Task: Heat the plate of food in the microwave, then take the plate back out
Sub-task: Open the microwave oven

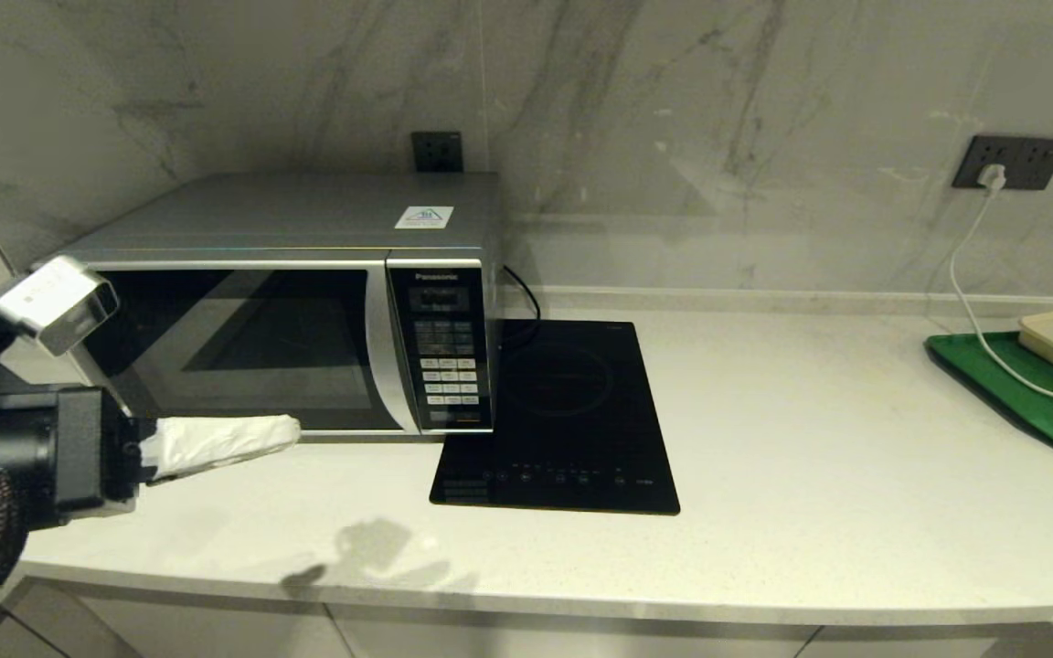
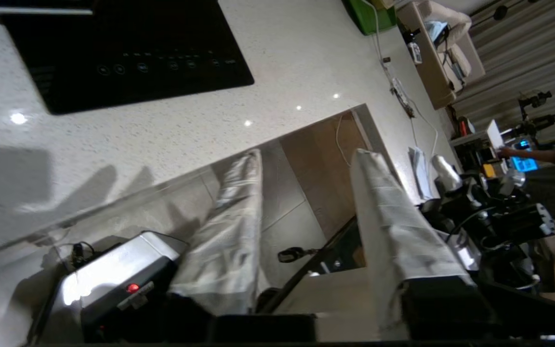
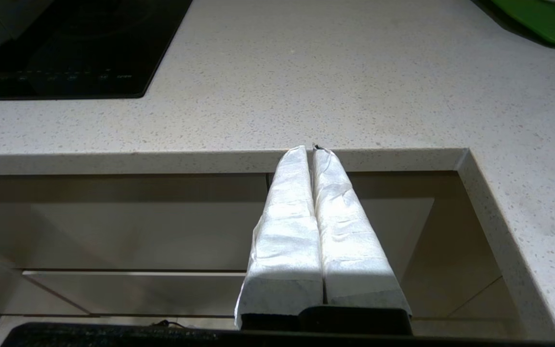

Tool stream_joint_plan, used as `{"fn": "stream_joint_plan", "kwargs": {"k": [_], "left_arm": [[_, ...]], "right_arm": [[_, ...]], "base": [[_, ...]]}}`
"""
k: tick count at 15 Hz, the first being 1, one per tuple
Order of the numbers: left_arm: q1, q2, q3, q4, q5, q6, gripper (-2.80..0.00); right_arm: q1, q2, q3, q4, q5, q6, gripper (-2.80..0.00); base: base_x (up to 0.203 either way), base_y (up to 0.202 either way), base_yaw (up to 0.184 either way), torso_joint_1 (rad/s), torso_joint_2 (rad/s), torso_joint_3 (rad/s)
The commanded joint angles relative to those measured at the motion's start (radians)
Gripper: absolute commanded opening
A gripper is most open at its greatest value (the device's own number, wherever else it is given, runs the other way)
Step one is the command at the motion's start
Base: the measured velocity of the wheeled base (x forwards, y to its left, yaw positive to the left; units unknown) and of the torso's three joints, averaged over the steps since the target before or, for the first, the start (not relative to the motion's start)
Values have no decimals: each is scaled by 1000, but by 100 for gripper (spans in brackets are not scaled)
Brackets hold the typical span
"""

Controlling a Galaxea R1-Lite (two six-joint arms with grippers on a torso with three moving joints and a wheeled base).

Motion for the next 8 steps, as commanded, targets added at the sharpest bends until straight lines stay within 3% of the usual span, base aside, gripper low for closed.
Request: {"fn": "stream_joint_plan", "kwargs": {"k": [1, 3, 6, 8], "left_arm": [[118, 119, 1, -7, -104, 97, 0], [196, 188, 1, -5, -219, 219, 0], [238, 315, -3, -11, -257, 343, 0], [261, 419, -19, -27, -294, 468, 0]], "right_arm": [[0, 1, 0, 1, 0, 1, -280], [0, 1, 0, 1, 0, 0, -280], [1, 1, 0, 1, 0, 1, -280], [1, 1, 0, 1, 0, 1, -280]], "base": [[0, 0, 0, 0, 0, 0], [0, 0, 0, 0, 0, 0], [0, 0, 0, 0, 0, 0], [0, 0, 0, 0, 0, 0]]}}
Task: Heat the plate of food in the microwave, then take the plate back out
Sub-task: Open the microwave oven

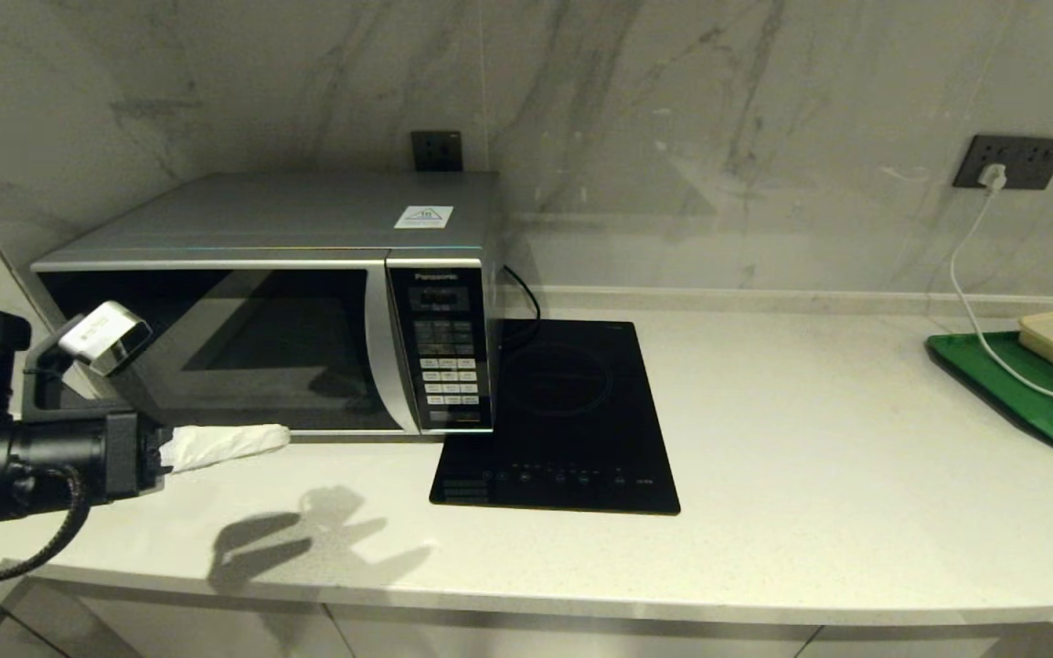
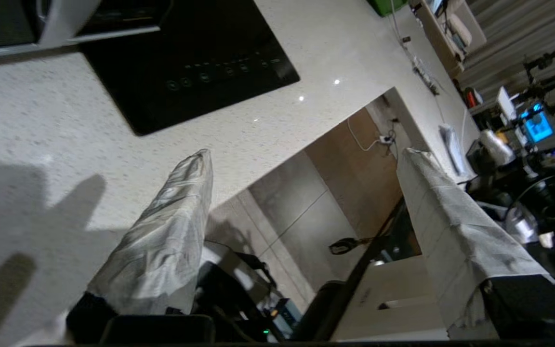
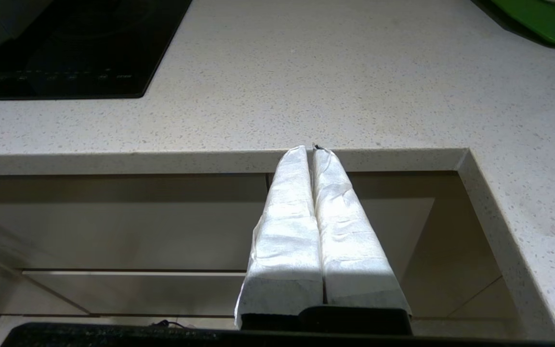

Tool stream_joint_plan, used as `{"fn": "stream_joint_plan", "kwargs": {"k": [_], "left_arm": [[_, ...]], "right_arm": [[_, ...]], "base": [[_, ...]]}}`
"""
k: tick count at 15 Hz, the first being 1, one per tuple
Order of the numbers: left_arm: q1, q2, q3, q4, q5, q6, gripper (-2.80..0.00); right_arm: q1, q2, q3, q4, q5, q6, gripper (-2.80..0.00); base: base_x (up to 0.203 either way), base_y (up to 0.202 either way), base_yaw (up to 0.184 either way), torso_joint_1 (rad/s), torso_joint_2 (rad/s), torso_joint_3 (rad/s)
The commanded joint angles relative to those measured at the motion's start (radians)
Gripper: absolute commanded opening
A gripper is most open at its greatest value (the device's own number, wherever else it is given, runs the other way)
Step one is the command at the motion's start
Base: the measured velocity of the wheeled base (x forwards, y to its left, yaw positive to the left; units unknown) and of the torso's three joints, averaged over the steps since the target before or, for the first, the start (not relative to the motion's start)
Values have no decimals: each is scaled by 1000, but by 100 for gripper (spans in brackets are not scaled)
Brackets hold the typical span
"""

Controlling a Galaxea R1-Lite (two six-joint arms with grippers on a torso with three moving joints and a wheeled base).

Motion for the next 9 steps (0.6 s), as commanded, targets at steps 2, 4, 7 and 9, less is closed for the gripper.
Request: {"fn": "stream_joint_plan", "kwargs": {"k": [2, 4, 7, 9], "left_arm": [[20, 203, -82, -20, -32, 115, 0], [0, 261, -141, -24, -39, 124, 0], [-48, 320, -223, -26, -36, 124, 0], [-76, 369, -283, -26, -34, 125, 0]], "right_arm": [[0, 1, 0, 1, 0, 0, -280], [0, 1, 0, 1, 0, 1, -280], [2, 1, 0, 1, 0, 1, -280], [0, 1, 0, 1, 0, 1, -280]], "base": [[0, 0, 0, 0, 0, 0], [0, 0, 0, 0, 0, 0], [0, 0, 0, 0, 0, 0], [0, 0, 0, 0, 0, 0]]}}
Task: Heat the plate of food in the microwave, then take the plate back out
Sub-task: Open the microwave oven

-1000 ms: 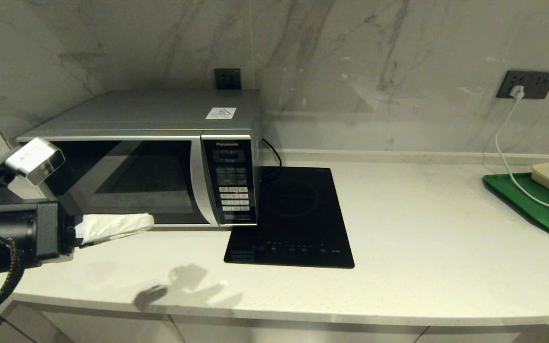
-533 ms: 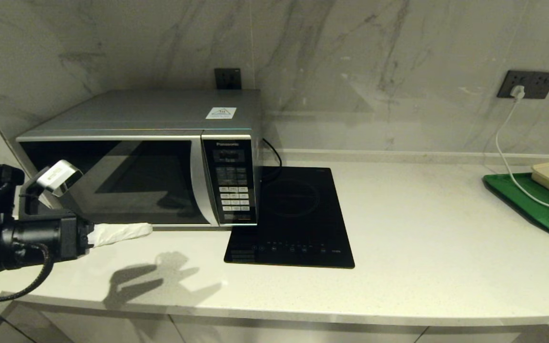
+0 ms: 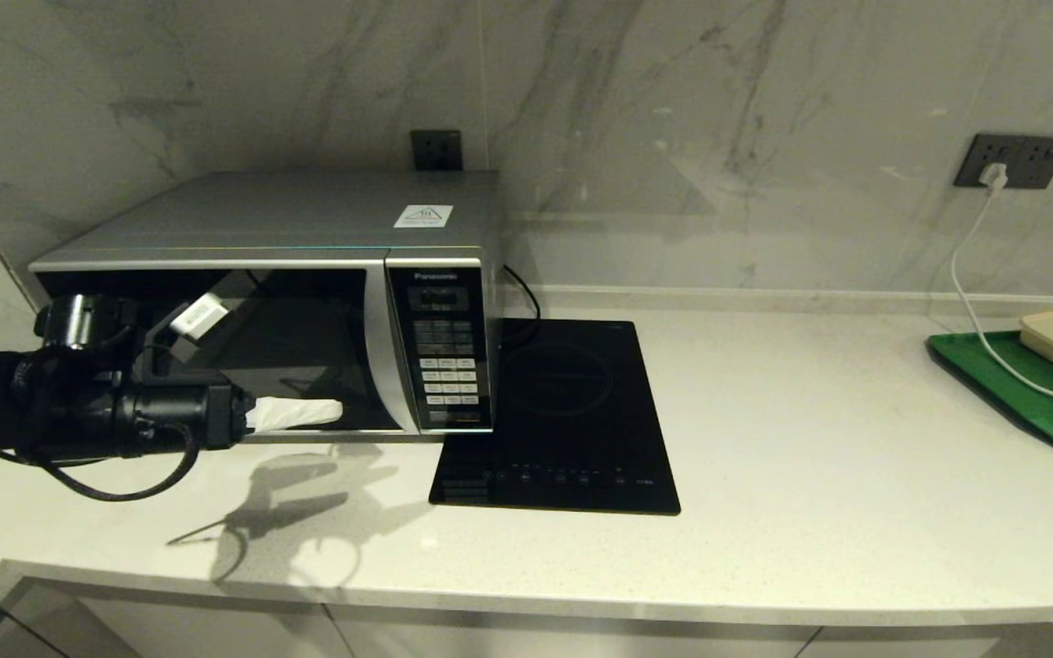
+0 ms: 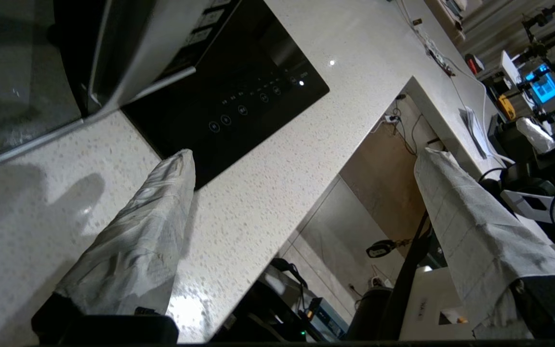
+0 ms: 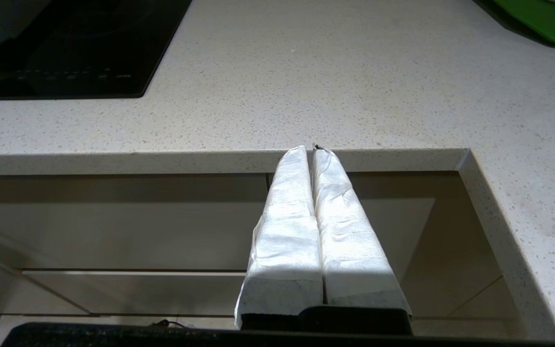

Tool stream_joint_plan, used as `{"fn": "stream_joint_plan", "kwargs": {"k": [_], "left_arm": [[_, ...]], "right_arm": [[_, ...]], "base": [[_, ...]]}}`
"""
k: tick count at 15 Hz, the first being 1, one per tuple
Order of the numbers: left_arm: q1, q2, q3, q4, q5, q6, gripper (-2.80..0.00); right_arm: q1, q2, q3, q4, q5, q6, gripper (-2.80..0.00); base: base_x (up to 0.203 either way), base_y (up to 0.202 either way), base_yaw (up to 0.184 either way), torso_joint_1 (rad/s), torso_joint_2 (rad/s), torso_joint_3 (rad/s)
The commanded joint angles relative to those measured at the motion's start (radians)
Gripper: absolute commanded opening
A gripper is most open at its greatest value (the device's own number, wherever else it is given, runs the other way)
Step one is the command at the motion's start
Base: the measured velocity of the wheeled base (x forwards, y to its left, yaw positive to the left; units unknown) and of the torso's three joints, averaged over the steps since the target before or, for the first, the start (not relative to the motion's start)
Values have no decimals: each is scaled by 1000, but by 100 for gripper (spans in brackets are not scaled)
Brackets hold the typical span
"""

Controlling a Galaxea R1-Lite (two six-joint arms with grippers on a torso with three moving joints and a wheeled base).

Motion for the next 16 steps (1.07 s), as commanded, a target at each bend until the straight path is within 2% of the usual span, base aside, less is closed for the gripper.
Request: {"fn": "stream_joint_plan", "kwargs": {"k": [1, 6, 12, 16], "left_arm": [[-34, 83, -76, 1, -4, 1, 0], [-69, 144, -167, -1, 16, 11, 0], [-71, 160, -213, -1, 42, 17, 0], [-99, 172, -260, -1, 53, 17, 0]], "right_arm": [[1, 1, 0, 1, 0, 0, -280], [0, 1, 0, 1, 0, 1, -280], [0, 1, 0, 1, 0, 1, -280], [1, 1, 0, 1, 0, 1, -280]], "base": [[0, 0, 0, 0, 0, 0], [0, 0, 0, 0, 0, 0], [0, 0, 0, 0, 0, 0], [0, 0, 0, 0, 0, 0]]}}
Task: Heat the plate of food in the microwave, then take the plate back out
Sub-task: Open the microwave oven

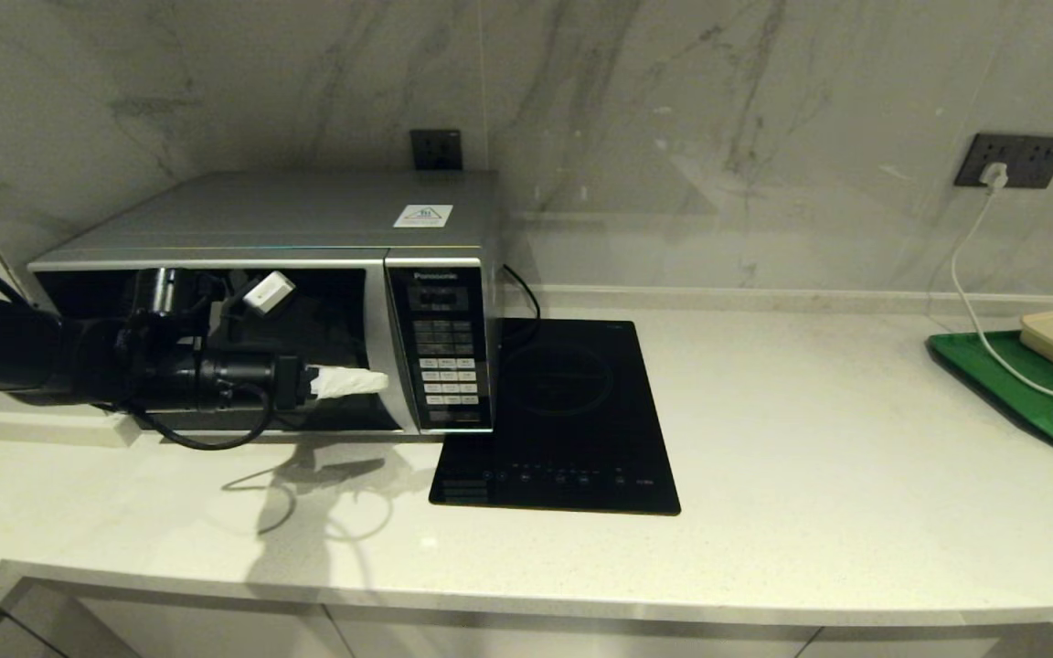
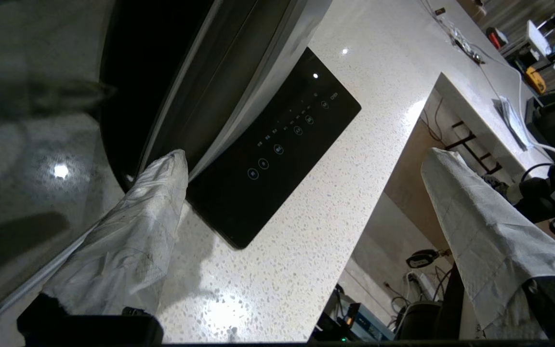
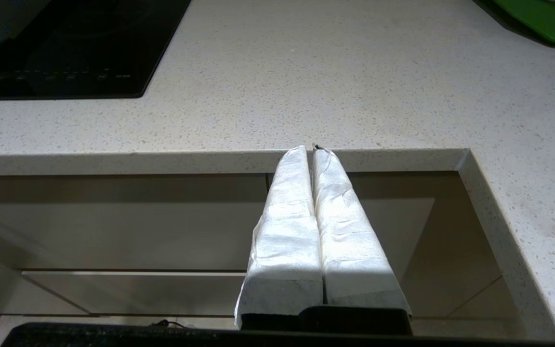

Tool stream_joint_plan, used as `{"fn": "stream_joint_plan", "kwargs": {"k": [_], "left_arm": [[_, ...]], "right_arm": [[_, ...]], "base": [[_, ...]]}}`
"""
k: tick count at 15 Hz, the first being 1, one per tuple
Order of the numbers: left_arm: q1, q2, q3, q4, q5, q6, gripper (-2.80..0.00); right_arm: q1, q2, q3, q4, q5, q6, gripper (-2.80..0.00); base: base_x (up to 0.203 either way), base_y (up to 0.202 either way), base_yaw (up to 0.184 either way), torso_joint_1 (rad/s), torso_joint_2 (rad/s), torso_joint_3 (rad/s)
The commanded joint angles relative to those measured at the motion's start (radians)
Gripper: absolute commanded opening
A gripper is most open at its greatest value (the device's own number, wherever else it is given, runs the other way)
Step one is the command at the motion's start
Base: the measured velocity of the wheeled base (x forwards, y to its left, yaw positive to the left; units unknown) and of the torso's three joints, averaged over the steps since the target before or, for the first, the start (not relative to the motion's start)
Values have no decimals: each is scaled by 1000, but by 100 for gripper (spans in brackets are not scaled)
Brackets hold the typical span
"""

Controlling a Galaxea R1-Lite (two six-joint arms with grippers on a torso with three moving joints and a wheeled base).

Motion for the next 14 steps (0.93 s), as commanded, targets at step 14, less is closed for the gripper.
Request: {"fn": "stream_joint_plan", "kwargs": {"k": [14], "left_arm": [[-65, 51, -37, 2, 7, 18, 0]], "right_arm": [[1, 1, 0, 1, 0, 1, -280]], "base": [[0, 0, 0, 0, 0, 0]]}}
